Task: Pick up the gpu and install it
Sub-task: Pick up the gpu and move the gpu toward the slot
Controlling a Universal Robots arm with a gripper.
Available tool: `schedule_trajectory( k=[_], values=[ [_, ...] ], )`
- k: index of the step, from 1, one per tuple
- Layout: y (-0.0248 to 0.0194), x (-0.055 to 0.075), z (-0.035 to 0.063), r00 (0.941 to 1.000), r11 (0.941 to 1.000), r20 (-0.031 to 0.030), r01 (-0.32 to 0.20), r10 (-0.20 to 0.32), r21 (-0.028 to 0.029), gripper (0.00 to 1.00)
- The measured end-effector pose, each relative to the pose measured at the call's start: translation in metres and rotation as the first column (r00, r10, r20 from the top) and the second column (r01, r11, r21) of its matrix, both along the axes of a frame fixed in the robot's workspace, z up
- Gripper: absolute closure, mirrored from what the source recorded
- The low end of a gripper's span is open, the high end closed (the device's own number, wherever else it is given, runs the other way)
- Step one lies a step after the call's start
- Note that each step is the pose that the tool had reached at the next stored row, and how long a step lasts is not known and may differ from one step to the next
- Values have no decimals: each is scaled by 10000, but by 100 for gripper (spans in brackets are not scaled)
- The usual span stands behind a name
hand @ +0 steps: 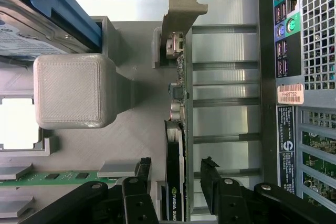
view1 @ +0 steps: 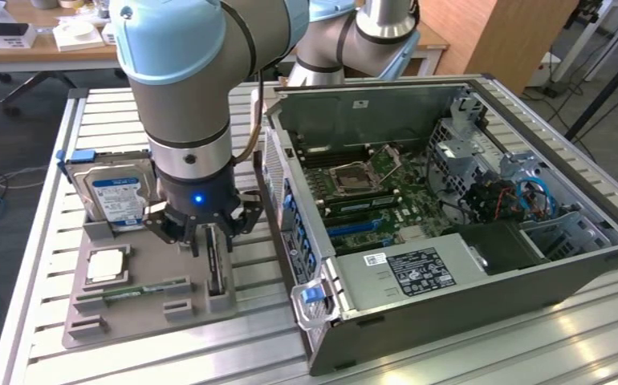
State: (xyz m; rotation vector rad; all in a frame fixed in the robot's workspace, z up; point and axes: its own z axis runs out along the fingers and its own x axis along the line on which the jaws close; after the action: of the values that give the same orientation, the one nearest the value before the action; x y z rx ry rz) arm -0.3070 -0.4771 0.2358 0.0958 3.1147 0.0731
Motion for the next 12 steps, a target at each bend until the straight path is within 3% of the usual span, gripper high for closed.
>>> schedule_trajectory(
  k=[3, 4, 12],
  values=[
    [0, 0, 0, 10000, 10000, 0, 0, 0, 0, 51],
    [0, 0, 0, 10000, 10000, 0, 0, 0, 0, 58],
    [0, 0, 0, 10000, 10000, 0, 0, 0, 0, 58]
  ],
)
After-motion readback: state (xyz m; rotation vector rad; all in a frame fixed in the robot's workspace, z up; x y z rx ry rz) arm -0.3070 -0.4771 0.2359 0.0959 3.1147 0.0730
